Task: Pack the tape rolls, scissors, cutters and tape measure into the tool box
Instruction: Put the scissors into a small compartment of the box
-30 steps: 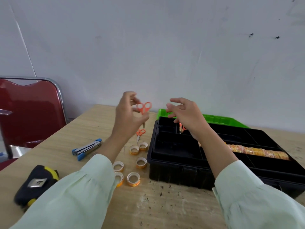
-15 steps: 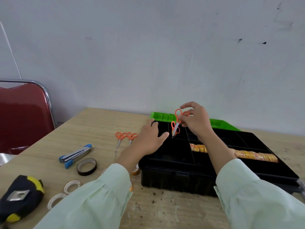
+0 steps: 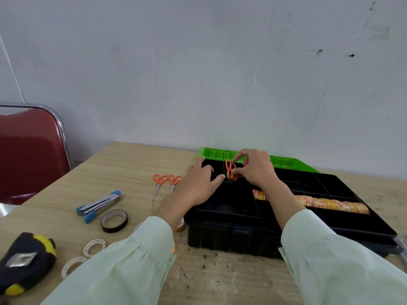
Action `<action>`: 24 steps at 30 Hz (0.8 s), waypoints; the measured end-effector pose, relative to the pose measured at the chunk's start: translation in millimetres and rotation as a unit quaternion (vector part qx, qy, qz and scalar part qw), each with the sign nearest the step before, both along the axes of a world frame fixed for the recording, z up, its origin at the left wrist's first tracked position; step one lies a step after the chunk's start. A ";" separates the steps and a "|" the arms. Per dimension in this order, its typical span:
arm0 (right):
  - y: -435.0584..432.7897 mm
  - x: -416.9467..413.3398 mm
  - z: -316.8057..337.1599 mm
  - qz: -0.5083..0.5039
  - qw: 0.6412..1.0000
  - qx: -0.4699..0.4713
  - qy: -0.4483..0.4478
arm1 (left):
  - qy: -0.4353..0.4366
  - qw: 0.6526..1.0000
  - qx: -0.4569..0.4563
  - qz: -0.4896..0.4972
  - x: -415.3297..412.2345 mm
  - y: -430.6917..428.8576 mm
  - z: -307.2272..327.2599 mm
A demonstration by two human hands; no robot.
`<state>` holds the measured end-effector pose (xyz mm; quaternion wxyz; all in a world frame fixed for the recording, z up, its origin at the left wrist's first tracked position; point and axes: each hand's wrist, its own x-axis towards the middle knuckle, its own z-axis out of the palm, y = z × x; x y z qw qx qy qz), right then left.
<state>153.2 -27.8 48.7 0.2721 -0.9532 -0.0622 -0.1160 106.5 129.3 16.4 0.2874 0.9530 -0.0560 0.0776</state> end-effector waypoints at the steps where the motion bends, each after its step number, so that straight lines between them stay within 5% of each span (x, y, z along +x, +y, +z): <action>1: 0.5 -0.4 0.1 -0.003 1.000 -0.022 -0.003 | -0.002 1.000 -0.002 -0.002 -0.6 0.2 -0.1; 5: 2.5 -3.0 0.6 0.010 1.000 -0.022 -0.019 | -0.063 0.992 -0.113 0.012 2.6 3.3 0.7; 9: 13.0 -12.2 -4.4 0.071 0.997 -0.017 0.004 | -0.079 0.942 -0.286 0.159 20.8 35.8 -15.3; 13: 19.7 -19.8 -13.0 0.078 0.989 -0.117 0.050 | 0.029 0.974 -0.037 0.224 27.4 73.7 -45.9; 16: 20.3 -21.9 -14.5 0.085 0.992 -0.090 0.026 | 0.086 0.972 0.089 0.198 30.3 83.6 -59.4; 19: 17.4 -20.6 -12.1 0.049 0.998 -0.026 -0.033 | 0.083 0.968 0.134 0.196 36.6 86.8 -61.8; 24: 13.6 -14.7 -9.2 0.050 0.998 -0.049 -0.002 | 0.061 0.969 0.131 0.200 41.5 95.6 -59.9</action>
